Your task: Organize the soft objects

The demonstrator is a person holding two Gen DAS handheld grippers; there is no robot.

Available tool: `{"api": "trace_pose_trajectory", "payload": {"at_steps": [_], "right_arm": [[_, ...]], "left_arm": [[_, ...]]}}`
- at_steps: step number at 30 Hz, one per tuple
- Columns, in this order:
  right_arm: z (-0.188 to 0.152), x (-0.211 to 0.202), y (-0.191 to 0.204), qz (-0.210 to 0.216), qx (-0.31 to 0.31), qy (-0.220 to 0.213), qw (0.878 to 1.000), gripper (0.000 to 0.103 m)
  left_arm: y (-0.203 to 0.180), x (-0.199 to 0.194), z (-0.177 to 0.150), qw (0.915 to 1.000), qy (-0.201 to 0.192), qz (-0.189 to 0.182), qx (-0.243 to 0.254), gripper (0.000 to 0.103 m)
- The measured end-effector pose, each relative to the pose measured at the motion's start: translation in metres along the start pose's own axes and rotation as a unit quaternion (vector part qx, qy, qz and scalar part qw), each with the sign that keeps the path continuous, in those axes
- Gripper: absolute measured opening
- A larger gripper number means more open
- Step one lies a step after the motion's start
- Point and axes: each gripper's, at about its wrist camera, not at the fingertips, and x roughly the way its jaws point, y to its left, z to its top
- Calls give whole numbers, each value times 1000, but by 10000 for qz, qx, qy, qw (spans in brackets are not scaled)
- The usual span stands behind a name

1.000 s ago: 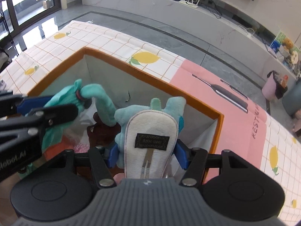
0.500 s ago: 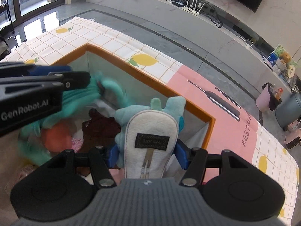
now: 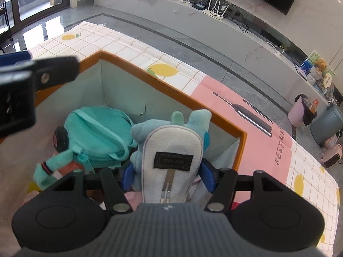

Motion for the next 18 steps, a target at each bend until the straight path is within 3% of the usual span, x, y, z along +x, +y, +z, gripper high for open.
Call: {"api": "trace_pose_trajectory", "payload": {"at_steps": [4,10,12,18], "right_arm": [[5,7,11,-102,-101,3,9999,66],[5,6,19,-236,-40,-234,9994,78],[3,0,22,-226,-95,-351,9991,88],[4,-30,22,-231,-56,-648,9976,92]], "left_arm": [[4,-4,-2,9994,127,195,243,91],[17,-14,0,9994,325,117,-7,91],[18,-20,1,9995,251,164,-76,91],[11,-40,4,9985,-16,552,-11,91]]}}
